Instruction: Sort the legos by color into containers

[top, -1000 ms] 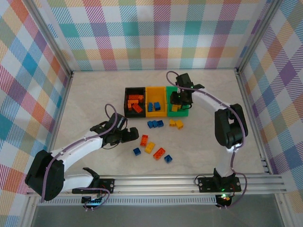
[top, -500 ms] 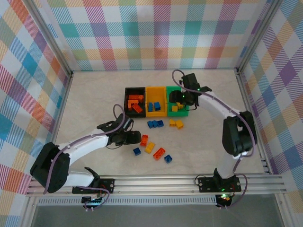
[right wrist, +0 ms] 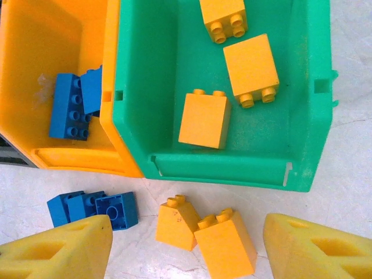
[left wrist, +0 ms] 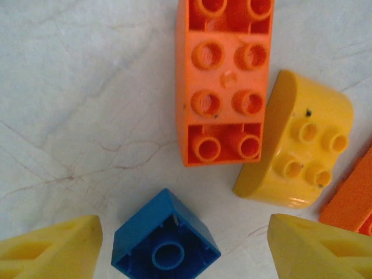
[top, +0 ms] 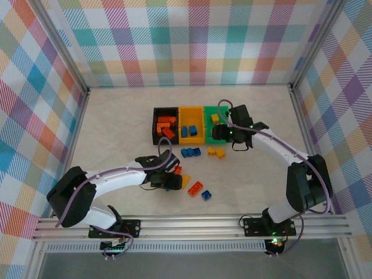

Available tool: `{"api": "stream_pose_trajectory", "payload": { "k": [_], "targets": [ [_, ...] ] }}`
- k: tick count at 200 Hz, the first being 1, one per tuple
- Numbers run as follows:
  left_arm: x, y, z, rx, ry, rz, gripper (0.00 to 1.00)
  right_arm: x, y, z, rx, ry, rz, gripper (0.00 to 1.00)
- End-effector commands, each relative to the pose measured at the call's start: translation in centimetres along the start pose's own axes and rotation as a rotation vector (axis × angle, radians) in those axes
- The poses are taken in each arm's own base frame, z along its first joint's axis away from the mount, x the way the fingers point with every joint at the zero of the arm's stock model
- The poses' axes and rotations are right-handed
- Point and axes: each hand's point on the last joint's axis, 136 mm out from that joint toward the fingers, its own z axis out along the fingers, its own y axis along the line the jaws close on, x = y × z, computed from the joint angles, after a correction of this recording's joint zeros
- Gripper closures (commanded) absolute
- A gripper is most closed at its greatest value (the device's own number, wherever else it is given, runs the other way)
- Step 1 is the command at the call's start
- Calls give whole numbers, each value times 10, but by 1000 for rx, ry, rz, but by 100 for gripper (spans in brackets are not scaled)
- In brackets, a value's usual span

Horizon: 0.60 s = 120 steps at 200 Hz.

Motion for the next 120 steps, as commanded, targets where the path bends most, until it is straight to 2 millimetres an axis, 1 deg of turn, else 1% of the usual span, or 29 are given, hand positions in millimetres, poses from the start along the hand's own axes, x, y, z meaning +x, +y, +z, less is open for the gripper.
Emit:
{"api": "stream_pose_trajectory", "payload": {
  "k": [1,13,28,62,81,96,109,120],
  "targets": [
    [11,15,9,-88,33,20,30,-8,10,-14,-45,-55,7,30],
    [12,21,12,-116,34,17,35,-8,10,-16,-46,-59,8,30],
    [11,22,15,-126,34,20,42,-8,9,-19,-40,-66,10,30],
    [11,23,13,-132,28,21,52,-8,7,-24,-32,-78,6,30],
    [9,20,7,-119,13,16,59,-8,7,-24,-30,-81,10,30],
    [4,17,-1,-108,-4,11,61,-8,8,-25,-36,-85,15,30],
    [-3,11,-9,-90,-24,12,62,-7,7,-26,-38,-89,21,30],
    [-14,4,-17,-68,-48,12,62,-6,7,-27,-39,-92,22,30]
  ]
}}
